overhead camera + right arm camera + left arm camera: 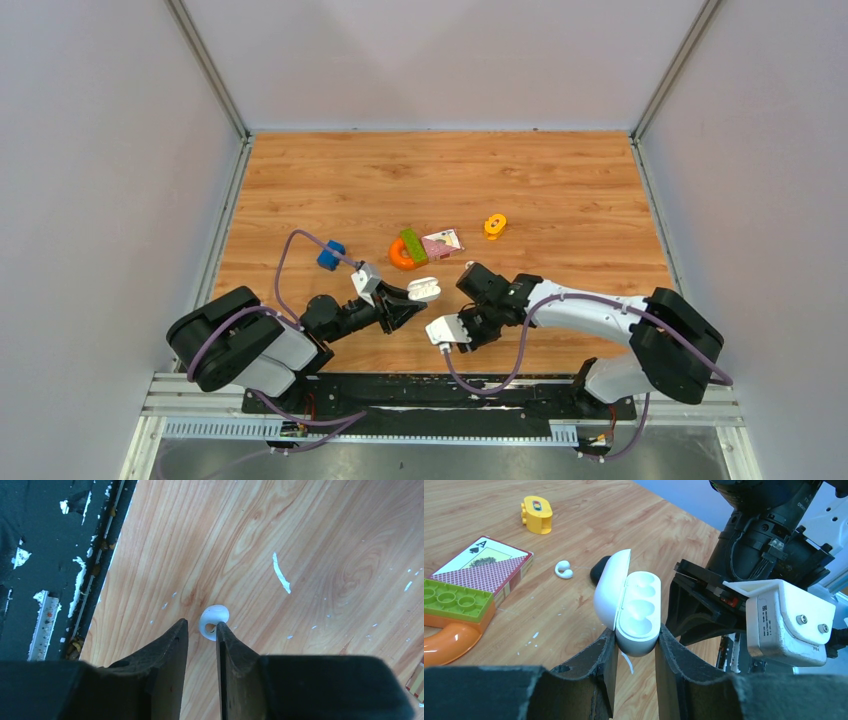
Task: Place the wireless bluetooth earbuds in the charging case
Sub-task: Pick up the right earbud from the center of the board, then insert the right earbud into the right side groove of the charging case, then move the left earbud to the center of the board, then pick up the left earbud from the center of the board.
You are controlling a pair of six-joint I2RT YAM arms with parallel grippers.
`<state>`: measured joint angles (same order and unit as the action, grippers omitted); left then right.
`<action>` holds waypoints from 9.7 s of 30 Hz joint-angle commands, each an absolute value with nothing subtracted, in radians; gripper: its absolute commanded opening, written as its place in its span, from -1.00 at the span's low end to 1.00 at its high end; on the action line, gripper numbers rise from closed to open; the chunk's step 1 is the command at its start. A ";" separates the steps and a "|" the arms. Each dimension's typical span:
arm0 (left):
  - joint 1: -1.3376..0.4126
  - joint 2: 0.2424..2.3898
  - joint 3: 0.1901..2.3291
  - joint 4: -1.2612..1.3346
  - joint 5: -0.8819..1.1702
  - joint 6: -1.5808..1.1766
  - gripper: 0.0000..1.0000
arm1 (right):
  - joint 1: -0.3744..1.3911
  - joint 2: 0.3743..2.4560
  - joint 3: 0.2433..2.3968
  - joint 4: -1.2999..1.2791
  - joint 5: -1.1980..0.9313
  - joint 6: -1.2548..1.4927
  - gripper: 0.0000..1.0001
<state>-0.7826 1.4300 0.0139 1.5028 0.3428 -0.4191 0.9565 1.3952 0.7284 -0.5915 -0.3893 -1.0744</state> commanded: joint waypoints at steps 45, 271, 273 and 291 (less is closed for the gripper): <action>-0.791 1.471 0.062 1.605 0.490 -0.362 -0.92 | 0.934 1.331 1.235 -1.026 -0.697 -0.907 -0.84; -0.879 1.368 0.066 1.449 0.380 -0.277 -0.98 | 0.620 1.497 0.846 -0.394 -0.478 -1.228 -0.38; -0.879 1.367 0.066 1.450 0.380 -0.279 -0.98 | 0.620 1.503 0.851 -0.394 -0.479 -1.224 -0.39; -0.879 1.347 0.063 1.446 0.383 -0.281 -0.98 | 0.625 1.613 0.913 -0.405 -0.424 -1.168 -0.61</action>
<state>-0.8753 1.3796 0.0597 1.3773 0.3687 -0.3042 0.6197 1.5963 0.8665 -0.4156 -0.4511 -1.2015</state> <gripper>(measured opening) 0.363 0.218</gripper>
